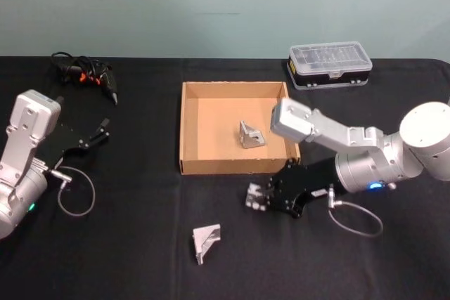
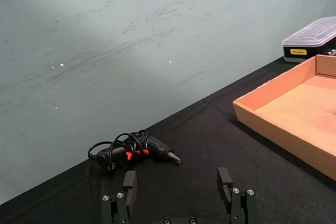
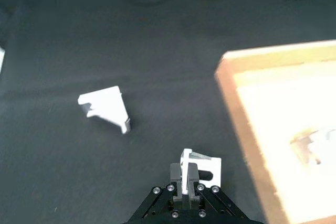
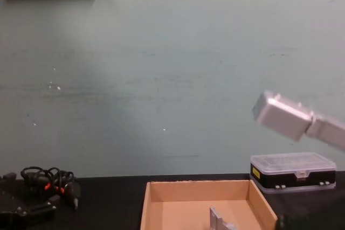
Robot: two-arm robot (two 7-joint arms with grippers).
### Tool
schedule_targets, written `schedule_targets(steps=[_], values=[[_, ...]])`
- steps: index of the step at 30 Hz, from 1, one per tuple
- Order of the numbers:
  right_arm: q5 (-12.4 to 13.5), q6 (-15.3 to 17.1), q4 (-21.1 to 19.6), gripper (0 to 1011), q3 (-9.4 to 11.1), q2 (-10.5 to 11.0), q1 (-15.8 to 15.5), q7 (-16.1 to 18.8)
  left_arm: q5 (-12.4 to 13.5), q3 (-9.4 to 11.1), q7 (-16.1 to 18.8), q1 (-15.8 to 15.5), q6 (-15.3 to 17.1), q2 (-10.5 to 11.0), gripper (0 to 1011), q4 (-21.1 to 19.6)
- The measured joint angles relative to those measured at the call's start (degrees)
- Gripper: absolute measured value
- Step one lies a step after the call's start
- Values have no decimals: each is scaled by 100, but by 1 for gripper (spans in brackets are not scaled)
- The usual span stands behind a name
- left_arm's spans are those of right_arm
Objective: Use one hand to pick up the angle iron from the table and place it into the box.
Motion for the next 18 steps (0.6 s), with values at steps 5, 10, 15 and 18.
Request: schedule_targets(steps=[5, 10, 15, 18], values=[[306, 30, -401, 69, 468, 38, -272, -541, 0, 0, 0, 0, 0, 0, 1000, 0], [598, 18, -658, 70, 972, -109, -525, -1189, 0, 0, 0, 0, 0, 0, 1000, 0], [670, 32, -557, 70, 1173, -413, -562, -1582, 0, 0, 0, 0, 0, 0, 1000, 0], [661, 40, -326, 70, 1197, -661, -486, -1714, 0, 0, 0, 0, 0, 0, 1000, 0]])
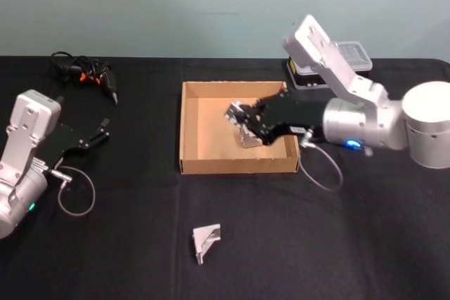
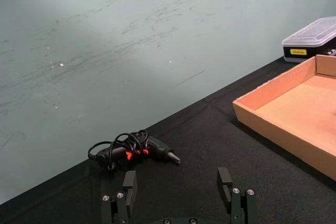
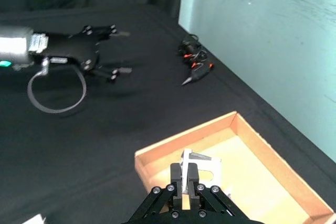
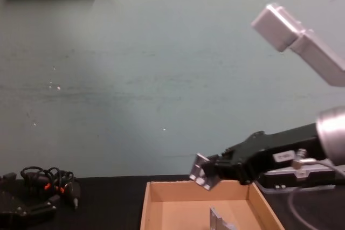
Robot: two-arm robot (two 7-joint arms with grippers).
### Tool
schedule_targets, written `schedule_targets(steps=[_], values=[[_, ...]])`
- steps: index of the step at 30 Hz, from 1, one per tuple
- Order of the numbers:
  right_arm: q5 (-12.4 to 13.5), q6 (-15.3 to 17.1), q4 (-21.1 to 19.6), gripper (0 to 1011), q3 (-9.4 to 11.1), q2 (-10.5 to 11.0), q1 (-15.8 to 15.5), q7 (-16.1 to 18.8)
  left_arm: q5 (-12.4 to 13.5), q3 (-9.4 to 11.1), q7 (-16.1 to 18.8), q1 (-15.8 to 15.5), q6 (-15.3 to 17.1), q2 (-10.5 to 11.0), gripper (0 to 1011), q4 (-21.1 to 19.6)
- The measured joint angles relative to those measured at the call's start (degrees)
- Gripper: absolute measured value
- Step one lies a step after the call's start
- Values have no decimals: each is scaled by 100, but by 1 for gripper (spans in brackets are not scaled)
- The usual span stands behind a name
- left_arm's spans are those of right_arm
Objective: Use one hand to pick up the angle iron from the table and place it into the box.
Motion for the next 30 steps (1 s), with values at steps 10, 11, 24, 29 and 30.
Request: schedule_targets(steps=[10, 11, 24, 29, 30], values=[[-163, -28, 1096, 70, -107, -752, 343, -117, 0, 0, 0, 0, 0, 0, 1000, 0], [-194, -36, 1248, 70, -124, -844, 382, -124, 0, 0, 0, 0, 0, 0, 1000, 0], [-362, -107, 2152, 69, -180, -1364, 598, -73, 0, 0, 0, 0, 0, 0, 1000, 0], [-431, -82, 2293, 69, -229, -1449, 623, 18, 0, 0, 0, 0, 0, 0, 1000, 0], [-445, -70, 2306, 70, -238, -1455, 623, 27, 0, 0, 0, 0, 0, 0, 1000, 0]])
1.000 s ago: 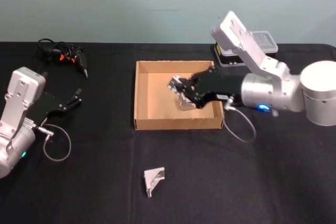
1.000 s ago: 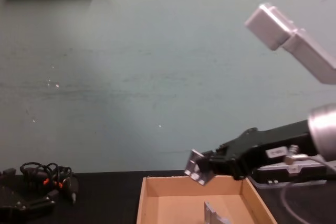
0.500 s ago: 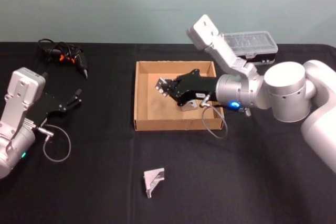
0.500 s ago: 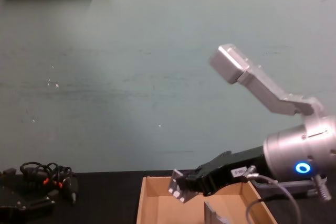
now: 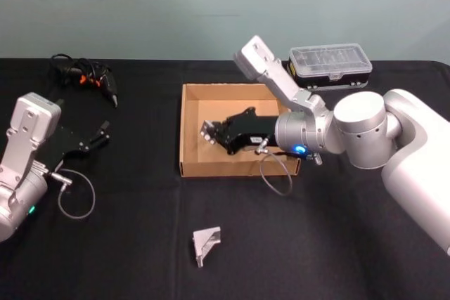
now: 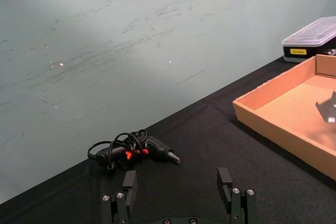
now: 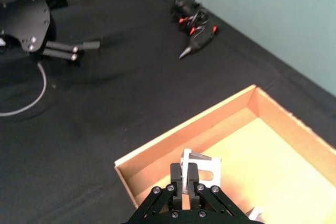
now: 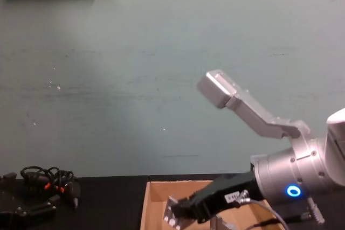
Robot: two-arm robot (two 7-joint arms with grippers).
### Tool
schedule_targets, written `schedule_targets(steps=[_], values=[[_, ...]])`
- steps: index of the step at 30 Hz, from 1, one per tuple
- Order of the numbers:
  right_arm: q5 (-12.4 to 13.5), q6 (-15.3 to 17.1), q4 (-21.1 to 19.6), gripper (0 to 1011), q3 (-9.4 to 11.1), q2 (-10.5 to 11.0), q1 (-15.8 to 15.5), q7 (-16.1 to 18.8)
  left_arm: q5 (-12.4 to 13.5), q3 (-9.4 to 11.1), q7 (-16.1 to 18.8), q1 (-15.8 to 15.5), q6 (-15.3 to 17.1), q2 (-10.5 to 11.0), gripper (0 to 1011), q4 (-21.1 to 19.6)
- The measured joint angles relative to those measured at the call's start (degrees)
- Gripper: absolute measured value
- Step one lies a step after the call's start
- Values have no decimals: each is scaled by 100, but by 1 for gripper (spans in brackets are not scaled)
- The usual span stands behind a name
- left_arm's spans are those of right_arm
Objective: Use one hand to pick up the angle iron from the table and place it into the box.
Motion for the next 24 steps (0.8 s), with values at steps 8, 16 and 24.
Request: schedule_targets(steps=[8, 16, 24], values=[[-118, 47, 114, 69, -75, -50, -6, 123, 0, 0, 0, 0, 0, 0, 1000, 0], [-188, 22, 122, 231, -46, -65, -41, 147, 0, 0, 0, 0, 0, 0, 1000, 0], [-195, -52, -55, 473, 107, -9, -147, 35, 0, 0, 0, 0, 0, 0, 1000, 0]])
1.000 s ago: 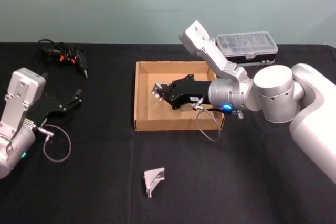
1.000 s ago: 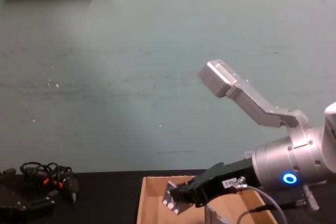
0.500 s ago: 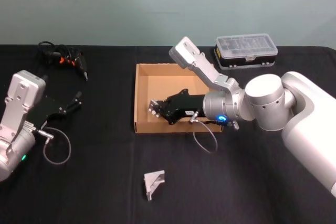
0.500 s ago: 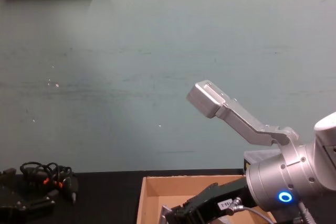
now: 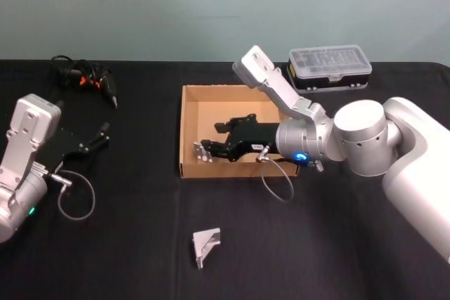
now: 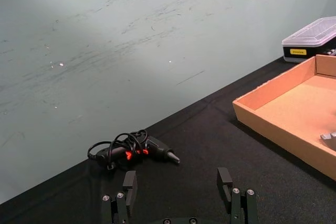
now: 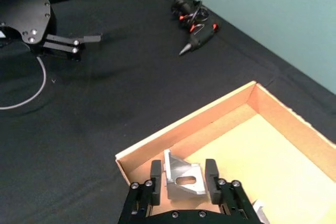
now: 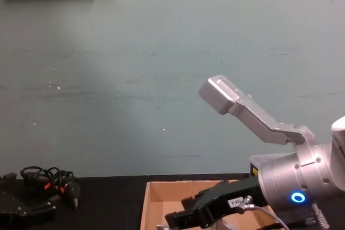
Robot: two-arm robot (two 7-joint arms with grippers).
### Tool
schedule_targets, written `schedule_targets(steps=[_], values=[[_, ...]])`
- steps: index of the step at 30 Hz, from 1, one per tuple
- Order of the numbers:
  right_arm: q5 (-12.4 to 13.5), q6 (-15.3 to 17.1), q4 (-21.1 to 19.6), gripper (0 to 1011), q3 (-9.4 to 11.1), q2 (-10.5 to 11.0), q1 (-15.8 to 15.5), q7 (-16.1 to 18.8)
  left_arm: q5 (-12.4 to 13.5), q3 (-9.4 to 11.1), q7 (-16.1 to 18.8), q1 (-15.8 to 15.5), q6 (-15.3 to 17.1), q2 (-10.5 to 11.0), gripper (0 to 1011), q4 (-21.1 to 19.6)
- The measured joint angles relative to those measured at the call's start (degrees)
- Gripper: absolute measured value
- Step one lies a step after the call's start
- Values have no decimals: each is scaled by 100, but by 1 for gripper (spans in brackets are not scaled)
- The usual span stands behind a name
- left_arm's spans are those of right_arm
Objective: Use one hand to pick up the angle iron from the table and place it into the box.
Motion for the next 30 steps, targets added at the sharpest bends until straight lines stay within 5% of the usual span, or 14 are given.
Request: schedule_targets(steps=[10, 17, 30], values=[[97, -103, -626, 789, 238, 249, -312, -104, 0, 0, 0, 0, 0, 0, 1000, 0], [232, -138, -1345, 993, 383, 627, -661, -98, 0, 0, 0, 0, 0, 0, 1000, 0], [387, -236, -2348, 1004, 551, 1334, -1049, 28, 0, 0, 0, 0, 0, 0, 1000, 0]])
